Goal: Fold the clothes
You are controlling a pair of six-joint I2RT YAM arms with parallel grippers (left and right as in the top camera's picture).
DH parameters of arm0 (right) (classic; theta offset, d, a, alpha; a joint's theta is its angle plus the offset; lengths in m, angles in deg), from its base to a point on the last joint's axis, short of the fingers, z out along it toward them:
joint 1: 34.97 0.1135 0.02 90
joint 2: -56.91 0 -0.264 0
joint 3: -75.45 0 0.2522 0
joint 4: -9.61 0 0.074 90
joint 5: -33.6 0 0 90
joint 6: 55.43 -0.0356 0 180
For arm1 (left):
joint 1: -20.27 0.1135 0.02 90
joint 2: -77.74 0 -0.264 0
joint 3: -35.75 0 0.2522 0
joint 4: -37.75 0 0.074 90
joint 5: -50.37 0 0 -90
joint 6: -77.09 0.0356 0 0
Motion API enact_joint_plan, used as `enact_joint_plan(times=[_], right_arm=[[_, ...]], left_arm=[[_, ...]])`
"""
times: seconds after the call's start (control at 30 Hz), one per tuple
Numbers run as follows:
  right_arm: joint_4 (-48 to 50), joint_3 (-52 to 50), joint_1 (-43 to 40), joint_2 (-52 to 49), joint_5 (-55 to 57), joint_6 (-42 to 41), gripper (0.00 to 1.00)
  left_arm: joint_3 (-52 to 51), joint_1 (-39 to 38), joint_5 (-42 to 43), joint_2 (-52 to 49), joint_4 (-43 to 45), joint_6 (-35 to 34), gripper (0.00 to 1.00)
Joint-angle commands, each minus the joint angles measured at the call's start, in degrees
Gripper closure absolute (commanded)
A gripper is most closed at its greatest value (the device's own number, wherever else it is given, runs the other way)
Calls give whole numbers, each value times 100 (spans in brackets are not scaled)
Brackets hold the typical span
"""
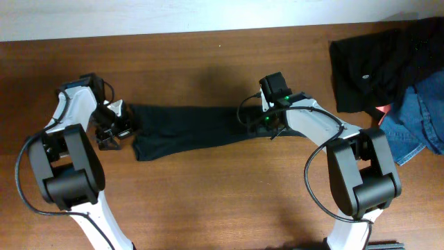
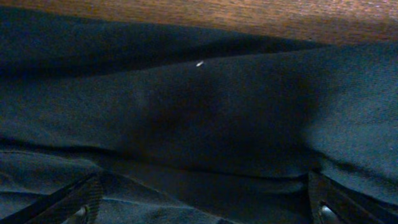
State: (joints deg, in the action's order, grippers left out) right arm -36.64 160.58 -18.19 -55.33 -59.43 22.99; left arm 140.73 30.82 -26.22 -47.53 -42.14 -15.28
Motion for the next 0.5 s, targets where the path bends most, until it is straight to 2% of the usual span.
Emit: enact_joint_plan(times=[0.0, 0.07, 0.2, 0.37, 0.47], right_arm=[[17, -33, 48, -262, -57, 15, 1], [17, -33, 48, -262, -57, 15, 1], [17, -33, 48, -262, -57, 15, 1], [15, -33, 48, -262, -57, 15, 1], [22, -33, 48, -262, -57, 15, 1]], left_arm=[[-402, -184, -164, -555, 271, 249, 1], [-472, -262, -68, -568, 378, 380, 1], [-651, -284, 688, -597, 640, 885, 1], [-686, -212, 850, -599, 780, 1027, 0], [-686, -214, 1390, -605, 809, 1287, 1]])
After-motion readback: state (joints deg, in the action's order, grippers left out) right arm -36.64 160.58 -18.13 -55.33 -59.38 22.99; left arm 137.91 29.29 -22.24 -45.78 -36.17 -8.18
